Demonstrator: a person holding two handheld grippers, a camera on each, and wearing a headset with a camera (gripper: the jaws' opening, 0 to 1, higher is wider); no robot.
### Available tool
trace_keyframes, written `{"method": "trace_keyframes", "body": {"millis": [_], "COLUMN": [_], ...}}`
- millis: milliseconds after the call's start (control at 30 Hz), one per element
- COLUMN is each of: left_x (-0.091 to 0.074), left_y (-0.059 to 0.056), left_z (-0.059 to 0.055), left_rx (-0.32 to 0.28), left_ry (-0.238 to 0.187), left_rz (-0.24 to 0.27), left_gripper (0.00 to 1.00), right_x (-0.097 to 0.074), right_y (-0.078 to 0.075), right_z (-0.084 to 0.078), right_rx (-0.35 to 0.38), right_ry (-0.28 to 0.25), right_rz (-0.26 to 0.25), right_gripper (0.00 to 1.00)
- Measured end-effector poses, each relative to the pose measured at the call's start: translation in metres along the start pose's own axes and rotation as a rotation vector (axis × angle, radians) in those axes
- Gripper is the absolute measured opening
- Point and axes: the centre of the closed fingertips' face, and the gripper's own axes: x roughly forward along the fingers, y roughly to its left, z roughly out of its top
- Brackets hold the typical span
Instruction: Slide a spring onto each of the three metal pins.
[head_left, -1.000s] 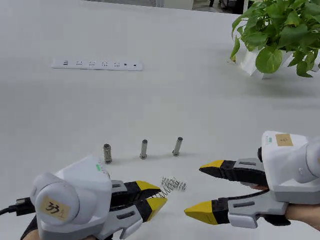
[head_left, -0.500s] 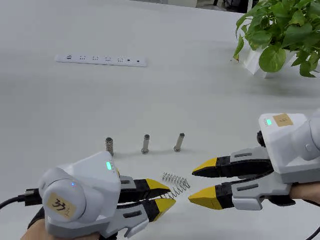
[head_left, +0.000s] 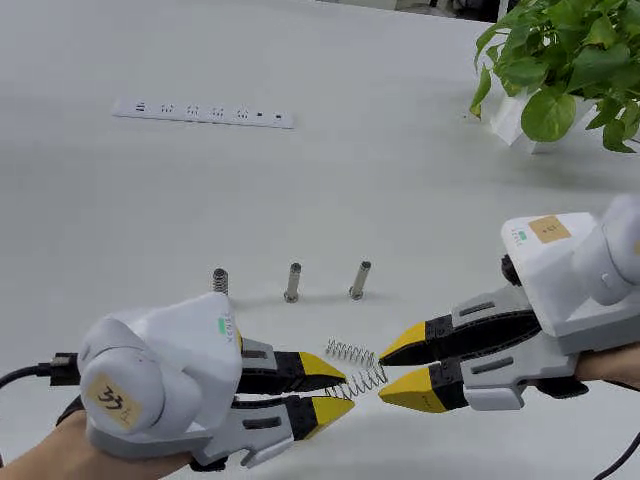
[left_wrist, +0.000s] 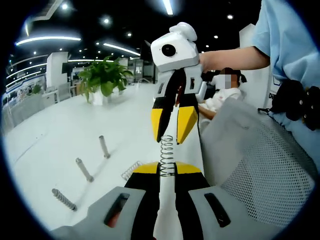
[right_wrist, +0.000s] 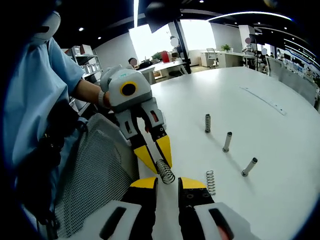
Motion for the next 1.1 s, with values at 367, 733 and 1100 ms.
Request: {"method": "trace_keyframes", "body": {"millis": [367, 733, 1100], "left_x": [0.0, 0.002, 0.002], "left_y": [-0.003, -0.005, -0.005], "left_z": [-0.003, -0.005, -0.003], "left_rx": [-0.001, -0.028, -0.057], "left_ry": [0.011, 0.021, 0.013], "left_rz": [-0.019, -0.014, -0.008], "left_gripper": [0.06, 0.06, 0.06], "right_x": [0.003, 0.001, 0.001], "right_y": [0.004, 0.006, 0.01], "right_z": [-0.001, 0.005, 0.017], "right_rx": [0.005, -0.055, -0.125], "right_ry": [0.007, 0.024, 0.039], "right_rz": [0.012, -0.005, -0.017], "right_gripper": [0.07, 0.07, 0.07]}}
